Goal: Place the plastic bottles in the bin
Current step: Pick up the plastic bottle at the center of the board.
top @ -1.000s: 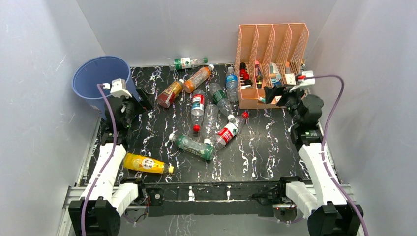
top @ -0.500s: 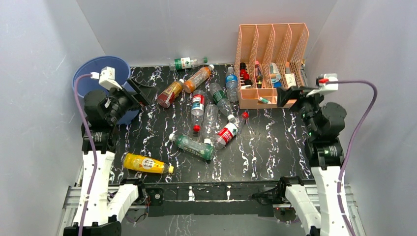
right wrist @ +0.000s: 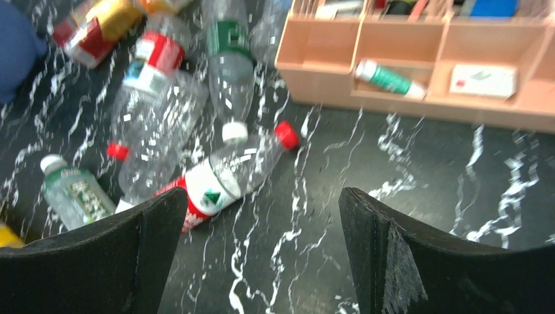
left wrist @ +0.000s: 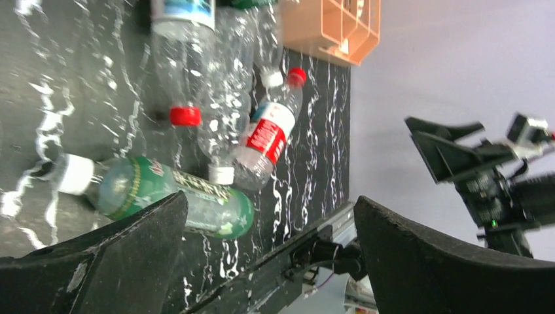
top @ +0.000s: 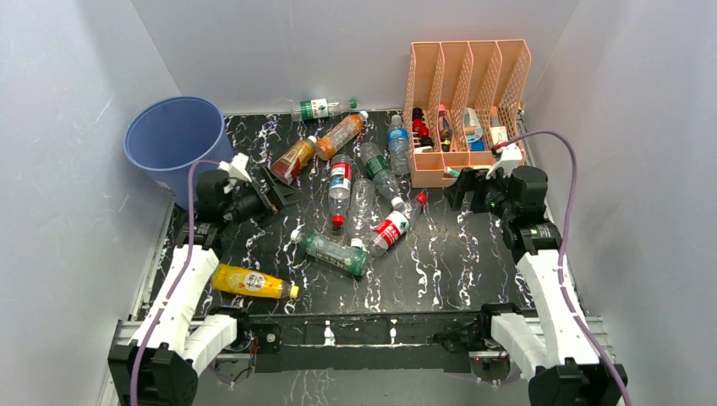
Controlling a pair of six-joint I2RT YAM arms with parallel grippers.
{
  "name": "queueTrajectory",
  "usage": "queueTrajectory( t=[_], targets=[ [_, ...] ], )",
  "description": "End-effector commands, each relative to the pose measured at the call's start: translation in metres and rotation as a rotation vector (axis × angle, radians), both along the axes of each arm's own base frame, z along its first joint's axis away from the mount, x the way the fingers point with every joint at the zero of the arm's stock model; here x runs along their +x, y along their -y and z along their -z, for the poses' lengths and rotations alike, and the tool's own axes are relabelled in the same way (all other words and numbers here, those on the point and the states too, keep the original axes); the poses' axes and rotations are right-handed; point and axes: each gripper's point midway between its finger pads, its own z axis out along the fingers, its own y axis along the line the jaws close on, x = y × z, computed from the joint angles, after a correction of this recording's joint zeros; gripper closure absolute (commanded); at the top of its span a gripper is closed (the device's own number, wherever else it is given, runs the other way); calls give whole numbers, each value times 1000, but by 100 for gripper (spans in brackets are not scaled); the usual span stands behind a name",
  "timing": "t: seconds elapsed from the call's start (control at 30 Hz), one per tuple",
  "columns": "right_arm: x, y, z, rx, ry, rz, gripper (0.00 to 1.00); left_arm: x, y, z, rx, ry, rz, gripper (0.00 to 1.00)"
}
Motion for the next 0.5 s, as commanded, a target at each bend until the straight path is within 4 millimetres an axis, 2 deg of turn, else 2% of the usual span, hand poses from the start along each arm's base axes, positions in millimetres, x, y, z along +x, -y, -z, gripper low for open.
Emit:
queueTrajectory(
  t=[0.0, 0.17, 0.33, 0.47],
  targets=[
    [-10, -21, 32, 48, -128, -117, 2, -24, 29, 1, 20, -54, 29, 2],
    [-14, -27, 47, 48, -194, -140, 2, -58, 64, 37, 66, -169, 83, 2],
    [-19, -34, 62, 25, -243, -153, 2, -81, 79, 76, 150, -222, 46, 2],
    [-23, -49, 78, -25, -282, -182, 2, -95, 96, 101, 196, -263, 24, 2]
  ],
)
